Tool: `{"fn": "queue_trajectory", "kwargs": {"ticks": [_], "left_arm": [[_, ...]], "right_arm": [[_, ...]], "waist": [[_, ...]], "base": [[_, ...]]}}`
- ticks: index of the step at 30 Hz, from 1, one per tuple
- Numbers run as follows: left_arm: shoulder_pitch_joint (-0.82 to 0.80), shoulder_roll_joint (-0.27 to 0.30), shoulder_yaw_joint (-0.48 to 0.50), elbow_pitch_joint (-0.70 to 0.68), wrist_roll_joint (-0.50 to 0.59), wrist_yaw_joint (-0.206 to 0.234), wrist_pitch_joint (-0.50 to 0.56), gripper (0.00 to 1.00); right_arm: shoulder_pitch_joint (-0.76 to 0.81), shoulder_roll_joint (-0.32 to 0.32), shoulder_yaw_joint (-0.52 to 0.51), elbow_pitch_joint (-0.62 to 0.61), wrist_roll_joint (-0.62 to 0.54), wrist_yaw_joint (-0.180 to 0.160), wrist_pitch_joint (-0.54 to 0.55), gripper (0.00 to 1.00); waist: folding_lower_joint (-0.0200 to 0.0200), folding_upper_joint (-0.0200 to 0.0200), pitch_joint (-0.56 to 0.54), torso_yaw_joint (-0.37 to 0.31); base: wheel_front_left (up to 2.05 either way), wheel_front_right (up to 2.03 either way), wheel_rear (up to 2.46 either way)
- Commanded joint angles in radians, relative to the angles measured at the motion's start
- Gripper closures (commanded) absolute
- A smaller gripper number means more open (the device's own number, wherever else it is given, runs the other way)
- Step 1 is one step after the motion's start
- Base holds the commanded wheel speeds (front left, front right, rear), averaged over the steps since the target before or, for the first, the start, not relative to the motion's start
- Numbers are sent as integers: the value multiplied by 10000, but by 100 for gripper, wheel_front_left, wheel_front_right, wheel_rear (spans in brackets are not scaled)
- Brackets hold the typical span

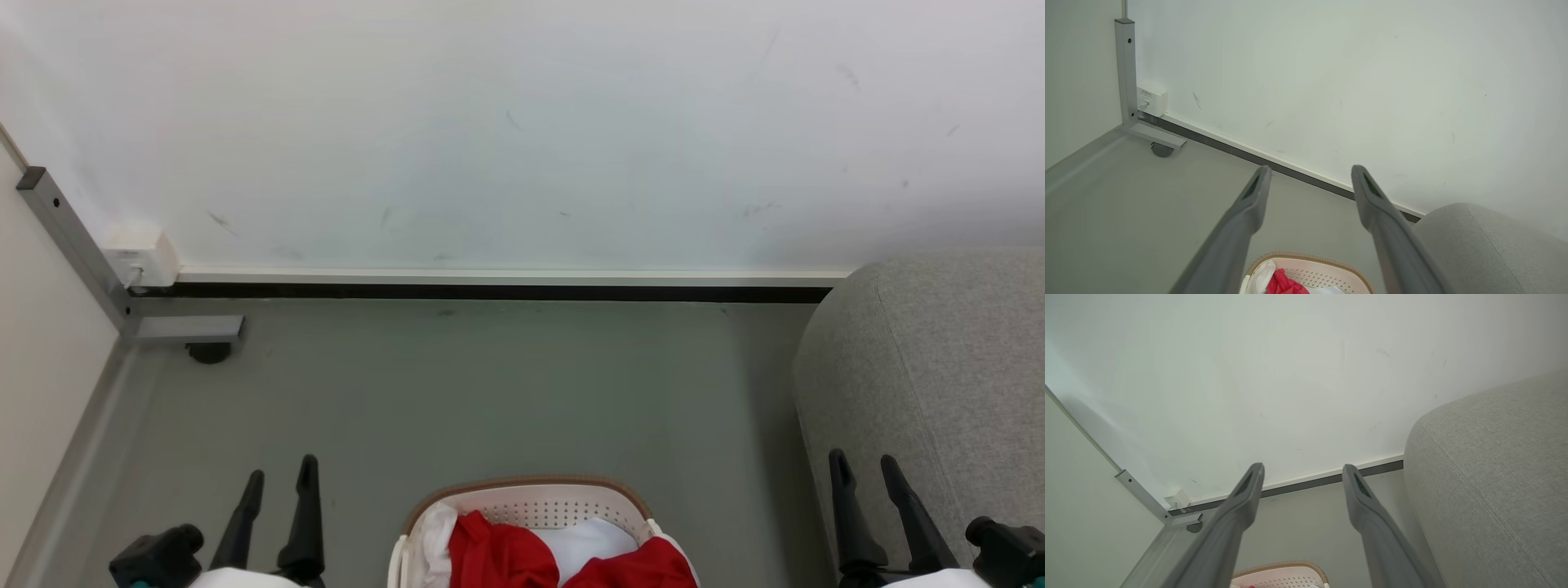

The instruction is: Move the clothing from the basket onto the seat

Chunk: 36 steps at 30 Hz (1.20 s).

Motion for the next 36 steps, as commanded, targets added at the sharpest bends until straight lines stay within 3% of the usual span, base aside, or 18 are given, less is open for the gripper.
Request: {"fn": "queue_trajectory", "kwargs": {"ticks": [1, 10, 36], "left_arm": [[10, 115, -17, -45, 247, -38, -84, 0], [60, 144, -67, -91, 1201, -33, -323, 0], [99, 62, -103, 104, 3123, -289, -868, 0]], "right_arm": [[-42, -39, -44, -44, -221, -10, -85, 0], [20, 65, -115, -33, -1255, -12, -320, 0], [155, 181, -19, -35, -2883, -15, -850, 0]], "waist": [[0, 0, 4, -3], [0, 0, -9, -30], [0, 0, -89, -79]], "base": [[0, 0, 0], [0, 0, 0], [0, 0, 0]]}}
